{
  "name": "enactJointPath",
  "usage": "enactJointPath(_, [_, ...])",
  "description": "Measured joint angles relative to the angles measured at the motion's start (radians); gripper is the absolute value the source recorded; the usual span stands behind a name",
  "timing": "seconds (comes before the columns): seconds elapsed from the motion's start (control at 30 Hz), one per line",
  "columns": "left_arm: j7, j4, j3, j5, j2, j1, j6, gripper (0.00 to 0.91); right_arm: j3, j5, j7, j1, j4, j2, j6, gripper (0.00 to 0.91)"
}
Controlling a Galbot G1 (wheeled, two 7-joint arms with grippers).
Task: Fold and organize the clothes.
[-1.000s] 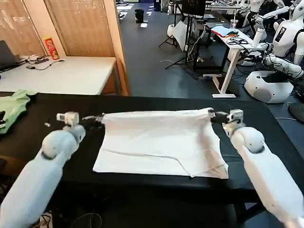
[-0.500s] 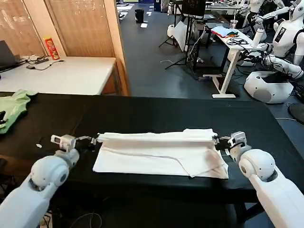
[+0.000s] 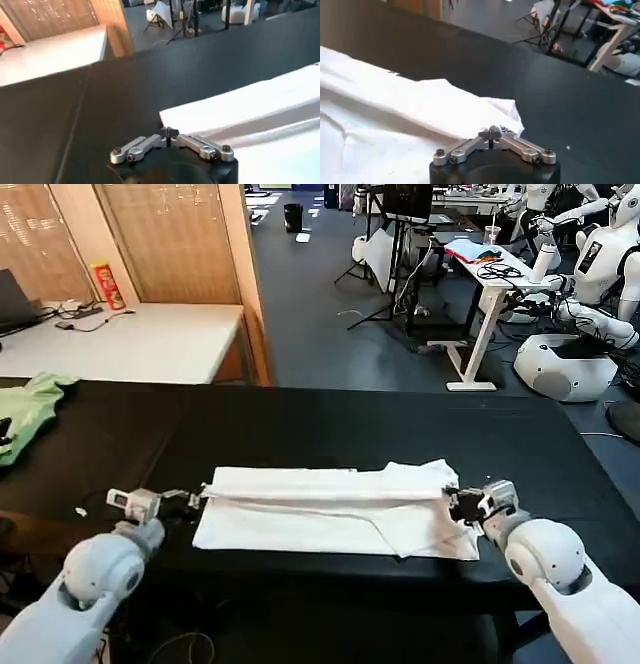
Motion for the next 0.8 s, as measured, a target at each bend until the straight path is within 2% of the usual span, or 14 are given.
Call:
enactJointPath(0.17, [-0.006, -0.039, -0.024, -0.002, 0.0, 0.039, 0.042, 0.878, 0.031, 0.023, 0.024, -0.016, 0.025, -0.001, 0.0, 0.878])
enactJointPath(0.27, [-0.012, -0.076, -0.047, -0.024, 0.003, 0.059, 0.042, 0.878, 0.06, 0.069, 0.058, -0.006, 0.02, 0.015, 0.0, 0.878])
enactJointPath(0.37, [-0.049, -0.099, -0.073, -0.087, -0.011, 0.047, 0.04, 0.878, 0.066, 0.08, 0.088, 0.022, -0.008, 0.05, 0.0, 0.878])
enactJointPath(0.43, [-0.057, -0.095, -0.075, -0.113, -0.027, 0.022, 0.016, 0.878, 0.058, 0.066, 0.093, 0.051, -0.044, 0.083, 0.018, 0.878])
enactJointPath(0.6, [-0.048, -0.003, -0.048, -0.166, -0.087, -0.076, -0.016, 0.878, 0.018, 0.003, 0.093, 0.122, -0.15, 0.164, 0.076, 0.878])
enactJointPath(0.8, [-0.048, 0.114, -0.01, -0.195, -0.159, -0.148, -0.013, 0.878, 0.005, -0.02, 0.095, 0.181, -0.253, 0.236, 0.096, 0.878])
